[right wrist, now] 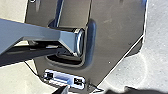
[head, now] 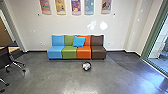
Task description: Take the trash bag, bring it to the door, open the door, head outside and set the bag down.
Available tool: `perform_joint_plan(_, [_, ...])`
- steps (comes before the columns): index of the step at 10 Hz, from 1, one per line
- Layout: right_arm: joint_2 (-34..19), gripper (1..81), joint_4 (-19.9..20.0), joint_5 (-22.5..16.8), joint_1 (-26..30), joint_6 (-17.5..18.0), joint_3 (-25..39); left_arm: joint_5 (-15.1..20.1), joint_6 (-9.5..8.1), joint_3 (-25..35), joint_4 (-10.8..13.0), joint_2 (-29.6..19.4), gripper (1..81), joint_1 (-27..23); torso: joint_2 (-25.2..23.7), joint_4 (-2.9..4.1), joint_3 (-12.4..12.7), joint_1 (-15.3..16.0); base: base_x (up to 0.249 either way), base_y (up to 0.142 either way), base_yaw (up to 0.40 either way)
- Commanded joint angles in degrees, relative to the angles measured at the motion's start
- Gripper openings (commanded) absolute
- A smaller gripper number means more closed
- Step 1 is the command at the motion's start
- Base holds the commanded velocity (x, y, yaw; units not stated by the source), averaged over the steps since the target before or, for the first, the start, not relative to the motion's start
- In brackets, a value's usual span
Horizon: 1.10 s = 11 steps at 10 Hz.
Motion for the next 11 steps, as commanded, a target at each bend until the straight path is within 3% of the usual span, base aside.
perform_joint_plan(1, [-0.17,81.1,-0.57,-3.76,1.92,-0.15,0.00,3.62,0.19,0.30,0.44,0.04,81.1,-1.64,0.00,0.00,0.00,0.00,0.136,0.000,0.000])
perform_joint_plan(11, [-0.17,81.1,-0.57,-3.76,2.00,-0.15,-0.08,3.62,0.19,0.21,0.44,0.04,81.1,-1.64,0.00,0.00,0.00,0.00,0.146,0.000,0.000])
